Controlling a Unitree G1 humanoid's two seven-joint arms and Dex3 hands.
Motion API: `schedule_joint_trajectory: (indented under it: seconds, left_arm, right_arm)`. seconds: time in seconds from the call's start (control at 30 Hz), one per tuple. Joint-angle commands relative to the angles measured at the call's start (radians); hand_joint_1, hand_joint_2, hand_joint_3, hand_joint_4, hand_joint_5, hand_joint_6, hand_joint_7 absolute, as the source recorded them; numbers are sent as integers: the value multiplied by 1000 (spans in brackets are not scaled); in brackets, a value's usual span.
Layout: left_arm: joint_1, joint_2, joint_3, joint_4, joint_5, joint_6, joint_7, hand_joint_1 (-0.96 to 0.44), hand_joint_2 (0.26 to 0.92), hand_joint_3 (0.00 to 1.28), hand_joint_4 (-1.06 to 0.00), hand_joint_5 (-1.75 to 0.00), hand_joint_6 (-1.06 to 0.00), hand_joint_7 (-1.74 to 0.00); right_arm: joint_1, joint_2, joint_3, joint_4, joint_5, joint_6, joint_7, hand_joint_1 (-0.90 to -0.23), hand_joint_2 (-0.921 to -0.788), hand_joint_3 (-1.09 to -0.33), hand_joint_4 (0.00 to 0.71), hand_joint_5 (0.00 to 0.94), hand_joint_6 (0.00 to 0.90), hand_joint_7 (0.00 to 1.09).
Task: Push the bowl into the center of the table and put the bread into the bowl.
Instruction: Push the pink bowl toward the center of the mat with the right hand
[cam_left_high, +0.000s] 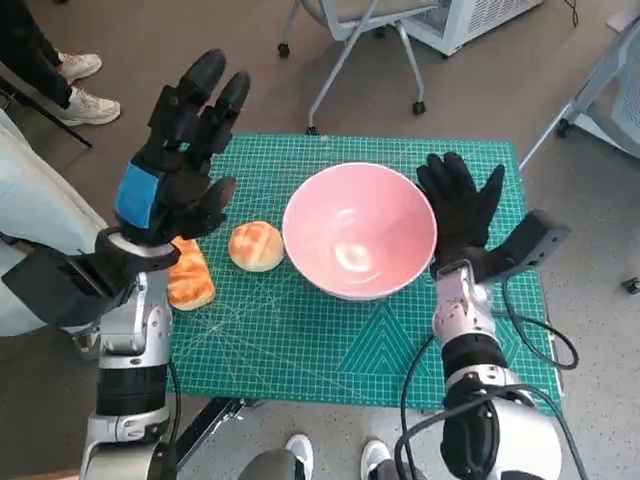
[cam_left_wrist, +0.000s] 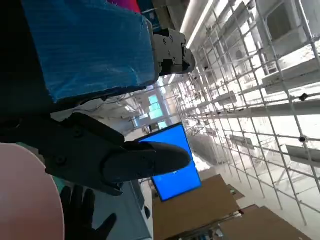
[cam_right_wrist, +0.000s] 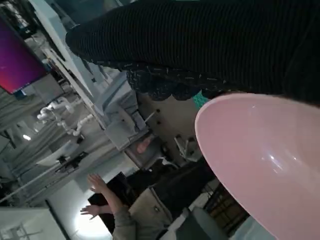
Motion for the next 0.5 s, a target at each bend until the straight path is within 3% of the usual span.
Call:
schedule_joint_trajectory:
  seconds: [0.03,0.1,0.37,0.5]
  left_arm:
    - [14,7,3,-18,14,-6,13,-647,921,463,-144,-1,1,-308]
    - [16,6,1,-21,15,-6,16,-647,921,465,-144,-1,1,-307]
    - [28,8,4,-27,15,-11,22,-644,921,471,-144,-1,1,-306]
    - [28,8,4,-27,16,-12,24,-645,921,475,-145,-1,1,-306]
  right_arm:
    - [-2,-7,2,15,-4,22,0,-565,-921,-760,124,7,205,127]
    - [-2,-15,2,13,-5,23,3,-565,-921,-762,123,6,204,125]
    - [-24,-102,10,-7,-14,8,24,-552,-921,-773,103,2,204,117]
    - [-31,-124,46,-42,-43,-78,44,-538,-921,-795,73,0,187,105]
